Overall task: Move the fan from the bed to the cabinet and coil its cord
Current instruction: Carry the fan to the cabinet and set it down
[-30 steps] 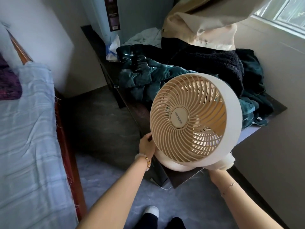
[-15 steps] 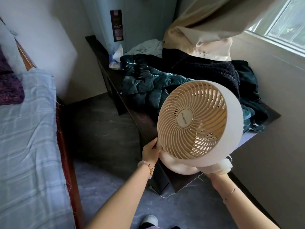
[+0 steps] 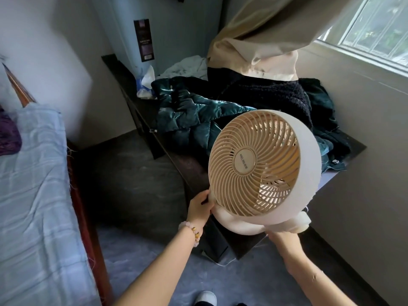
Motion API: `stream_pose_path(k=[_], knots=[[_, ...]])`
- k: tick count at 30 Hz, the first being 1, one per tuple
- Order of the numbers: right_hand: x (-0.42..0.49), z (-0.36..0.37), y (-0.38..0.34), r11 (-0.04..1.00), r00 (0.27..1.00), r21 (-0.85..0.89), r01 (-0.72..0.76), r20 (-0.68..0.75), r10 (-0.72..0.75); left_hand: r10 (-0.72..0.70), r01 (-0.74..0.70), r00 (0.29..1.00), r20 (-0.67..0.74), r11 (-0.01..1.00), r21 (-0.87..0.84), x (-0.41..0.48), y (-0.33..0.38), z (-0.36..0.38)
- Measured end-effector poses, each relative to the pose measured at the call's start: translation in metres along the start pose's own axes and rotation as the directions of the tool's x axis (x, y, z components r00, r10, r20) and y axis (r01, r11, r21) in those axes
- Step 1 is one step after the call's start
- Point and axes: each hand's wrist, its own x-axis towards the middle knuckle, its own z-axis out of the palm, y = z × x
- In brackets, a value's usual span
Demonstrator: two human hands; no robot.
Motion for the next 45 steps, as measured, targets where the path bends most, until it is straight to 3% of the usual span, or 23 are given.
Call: stream_pose_path(k=[2,4,6,8,10,12,15,16,18,21,23,25,29,38,45], knots=[[-0.025,0.011,0.009,0.981,0.994,-0.193,0.023,0.106,-0.002,-0.027,0.031,0.999,0.034,0.992,-0.122,-0.004,0.003,-0.01],[-0.05,0.024,0.01,0.945,0.961,-0.295,0.143,0.268,-0.062,-0.026,0.029,1.0,0.015,0.978,-0.207,-0.011,0.008,-0.023],[-0.075,0.031,-0.006,0.864,0.877,-0.334,0.378,0.429,-0.218,0.043,-0.048,0.999,-0.028,0.975,-0.215,-0.021,0.011,-0.034],[-0.098,0.028,-0.031,0.674,0.734,-0.342,0.655,0.501,-0.459,0.123,-0.137,0.989,-0.081,0.969,-0.204,-0.034,0.016,-0.04],[-0.114,0.012,-0.061,0.43,0.516,-0.288,0.856,0.423,-0.745,0.202,-0.22,0.973,-0.112,0.958,-0.183,-0.045,0.022,-0.041],[-0.116,-0.015,-0.092,0.286,0.328,-0.191,0.939,0.247,-0.912,0.288,-0.302,0.951,-0.113,0.942,-0.143,-0.053,0.029,-0.034],[-0.094,-0.064,-0.13,0.193,0.214,-0.324,0.926,0.033,-0.976,0.323,-0.334,0.94,-0.111,0.937,-0.105,-0.061,0.039,-0.012],[-0.083,-0.079,-0.14,0.2,0.215,-0.376,0.905,-0.003,-0.977,0.305,-0.317,0.945,-0.115,0.942,-0.113,-0.063,0.041,-0.004],[-0.057,-0.101,-0.155,0.251,0.291,-0.403,0.88,0.039,-0.956,0.241,-0.264,0.958,-0.155,0.953,-0.15,-0.068,0.044,0.012],[-0.022,-0.114,-0.166,0.383,0.463,-0.322,0.866,0.224,-0.858,0.187,-0.227,0.963,-0.195,0.951,-0.208,-0.075,0.044,0.034],[-0.004,-0.113,-0.169,0.452,0.51,-0.237,0.86,0.347,-0.787,0.181,-0.238,0.952,-0.248,0.945,-0.224,-0.077,0.045,0.047],[0.007,-0.109,-0.168,0.474,0.501,-0.178,0.863,0.43,-0.751,0.19,-0.257,0.932,-0.308,0.947,-0.192,-0.078,0.046,0.055],[0.021,-0.108,-0.168,0.375,0.435,-0.22,0.901,0.477,-0.764,0.186,-0.258,0.915,-0.359,0.952,-0.165,-0.074,0.045,0.058],[0.014,-0.102,-0.178,0.258,0.416,-0.352,0.9,0.514,-0.75,0.121,-0.221,0.956,-0.266,0.895,-0.387,-0.058,0.026,0.062],[0.0,-0.088,-0.185,0.191,0.417,-0.435,0.88,0.513,-0.751,0.12,-0.201,0.971,-0.207,0.88,-0.431,-0.051,0.019,0.063]])
